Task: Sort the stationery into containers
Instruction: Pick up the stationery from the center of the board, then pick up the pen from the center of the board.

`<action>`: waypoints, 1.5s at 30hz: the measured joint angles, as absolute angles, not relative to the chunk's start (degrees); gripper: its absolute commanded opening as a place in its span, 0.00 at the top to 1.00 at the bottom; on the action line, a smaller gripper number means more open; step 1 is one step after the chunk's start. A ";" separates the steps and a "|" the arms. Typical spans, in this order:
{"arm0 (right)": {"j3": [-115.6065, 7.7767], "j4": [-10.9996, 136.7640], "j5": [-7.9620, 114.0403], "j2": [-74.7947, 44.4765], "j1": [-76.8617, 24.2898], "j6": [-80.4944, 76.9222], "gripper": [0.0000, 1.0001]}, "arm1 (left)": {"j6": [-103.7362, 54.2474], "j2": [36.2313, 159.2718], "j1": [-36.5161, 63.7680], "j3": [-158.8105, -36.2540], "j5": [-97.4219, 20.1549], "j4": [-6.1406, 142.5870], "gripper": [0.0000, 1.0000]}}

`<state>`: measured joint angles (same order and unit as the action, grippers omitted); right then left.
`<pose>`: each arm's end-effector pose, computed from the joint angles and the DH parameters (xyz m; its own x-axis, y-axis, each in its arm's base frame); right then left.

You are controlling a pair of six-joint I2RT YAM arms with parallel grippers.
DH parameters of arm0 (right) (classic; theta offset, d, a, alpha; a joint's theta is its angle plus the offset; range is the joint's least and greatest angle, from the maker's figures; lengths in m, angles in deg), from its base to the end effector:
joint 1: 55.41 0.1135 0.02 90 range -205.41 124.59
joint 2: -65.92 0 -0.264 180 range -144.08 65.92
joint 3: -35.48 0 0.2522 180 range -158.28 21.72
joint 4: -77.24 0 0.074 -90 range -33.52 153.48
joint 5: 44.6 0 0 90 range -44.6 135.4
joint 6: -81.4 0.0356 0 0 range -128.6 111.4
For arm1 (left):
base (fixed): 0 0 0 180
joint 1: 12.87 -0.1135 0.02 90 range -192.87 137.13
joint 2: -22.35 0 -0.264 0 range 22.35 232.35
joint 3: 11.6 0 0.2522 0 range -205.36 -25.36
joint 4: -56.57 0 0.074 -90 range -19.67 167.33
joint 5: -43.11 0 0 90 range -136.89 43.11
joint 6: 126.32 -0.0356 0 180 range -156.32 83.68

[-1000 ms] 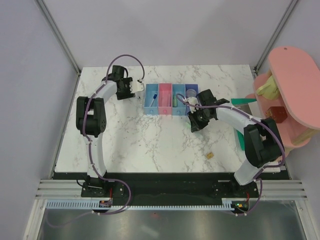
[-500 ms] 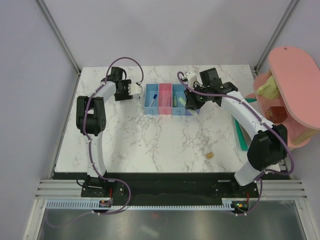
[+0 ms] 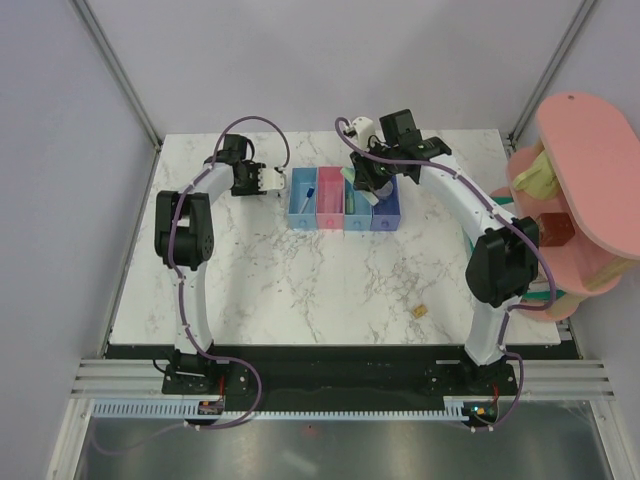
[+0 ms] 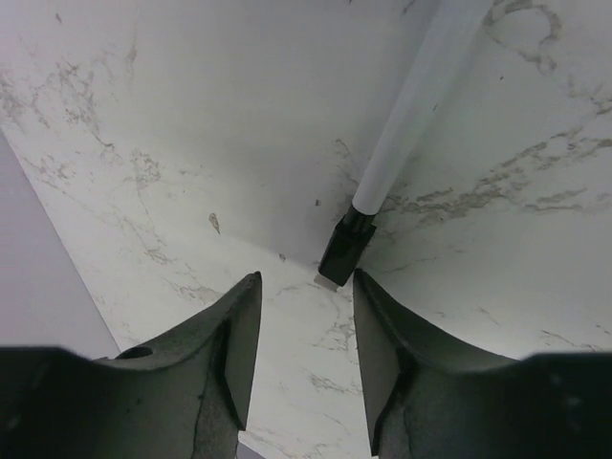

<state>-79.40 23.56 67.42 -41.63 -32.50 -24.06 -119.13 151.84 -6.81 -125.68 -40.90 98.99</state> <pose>0.3850 0.1772 0.3200 -0.4826 -0.4723 -0.7376 -0.7552 0.6508 0.0775 0.4861 -0.0553 0.1576 0.0536 0.9866 -0.1543 0.8552 0.0344 0.5172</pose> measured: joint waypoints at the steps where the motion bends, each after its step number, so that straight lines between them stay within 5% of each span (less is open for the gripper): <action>1: -80.39 23.56 67.40 -42.57 -32.23 -24.26 0.94 | -119.59 151.99 -6.74 -125.72 -40.79 98.82 0.54; 6: -83.93 23.49 67.44 -46.43 -31.12 -24.98 0.93 | -121.66 152.12 -6.37 -125.65 -40.57 98.86 0.67; 8: -85.59 23.58 67.42 -48.23 -30.83 -25.18 0.93 | -122.47 152.12 -6.22 -125.39 -40.48 99.06 0.81; 13: -87.93 23.53 67.40 -51.31 -30.44 -25.99 0.93 | -124.68 152.12 -5.96 -125.15 -40.24 99.41 0.98; 45: -97.72 37.72 72.53 -66.28 -28.56 -14.05 0.93 | -130.14 137.72 -5.61 -119.14 -34.25 100.57 0.98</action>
